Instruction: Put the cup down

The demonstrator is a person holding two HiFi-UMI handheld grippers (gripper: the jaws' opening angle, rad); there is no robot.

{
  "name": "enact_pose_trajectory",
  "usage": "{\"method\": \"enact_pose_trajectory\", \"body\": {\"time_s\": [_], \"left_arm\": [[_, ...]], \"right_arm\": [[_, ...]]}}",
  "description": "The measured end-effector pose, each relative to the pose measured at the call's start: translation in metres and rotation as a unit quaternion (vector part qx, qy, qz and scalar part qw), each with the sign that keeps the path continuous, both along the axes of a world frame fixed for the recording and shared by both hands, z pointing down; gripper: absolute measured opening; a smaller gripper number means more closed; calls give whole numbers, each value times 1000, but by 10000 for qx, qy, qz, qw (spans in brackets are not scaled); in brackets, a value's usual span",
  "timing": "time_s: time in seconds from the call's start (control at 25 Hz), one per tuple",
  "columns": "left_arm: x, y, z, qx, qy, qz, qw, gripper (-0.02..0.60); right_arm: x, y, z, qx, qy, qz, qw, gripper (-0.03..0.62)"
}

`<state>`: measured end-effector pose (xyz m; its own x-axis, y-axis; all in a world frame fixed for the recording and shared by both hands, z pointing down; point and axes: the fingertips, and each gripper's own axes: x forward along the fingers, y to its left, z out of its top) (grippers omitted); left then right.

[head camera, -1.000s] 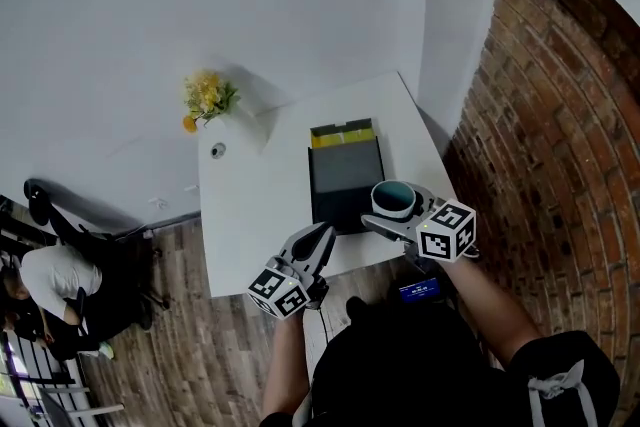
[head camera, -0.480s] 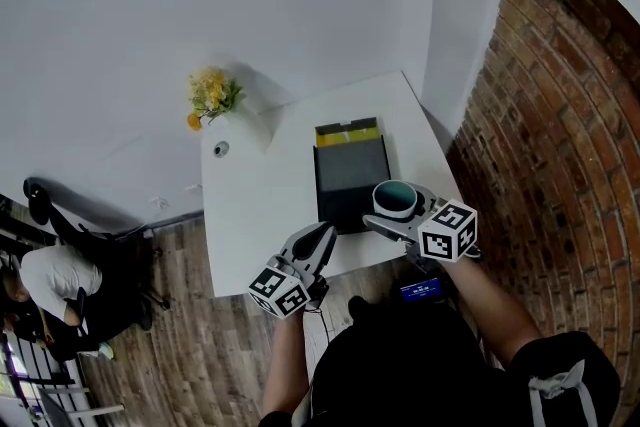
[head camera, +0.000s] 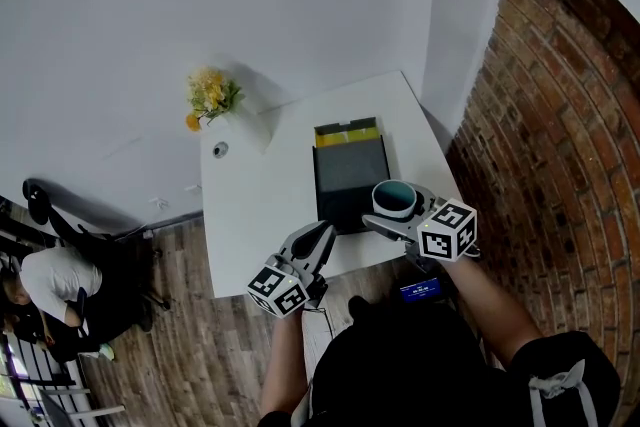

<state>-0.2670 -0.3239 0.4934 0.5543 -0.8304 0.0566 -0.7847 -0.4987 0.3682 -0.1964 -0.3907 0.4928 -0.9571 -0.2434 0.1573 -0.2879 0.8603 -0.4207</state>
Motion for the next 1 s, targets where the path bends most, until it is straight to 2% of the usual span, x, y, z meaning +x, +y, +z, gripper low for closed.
{"method": "enact_pose_trajectory", "body": {"time_s": [0.48,0.72,1.0], "left_arm": [[-5,-8,-2,-43,-65,-39,10000,11],[-14,-4,7,-256,-100,-135,9995,11],[-24,-4,18,-460,-102,-188,9987,11]], "right_arm": [[-12,-23,8,27,32,16,10000,394],[-29,-35,41,-85,226,-23,9997,394],[-50,-55,73,129,389,67,9991,394]]}}
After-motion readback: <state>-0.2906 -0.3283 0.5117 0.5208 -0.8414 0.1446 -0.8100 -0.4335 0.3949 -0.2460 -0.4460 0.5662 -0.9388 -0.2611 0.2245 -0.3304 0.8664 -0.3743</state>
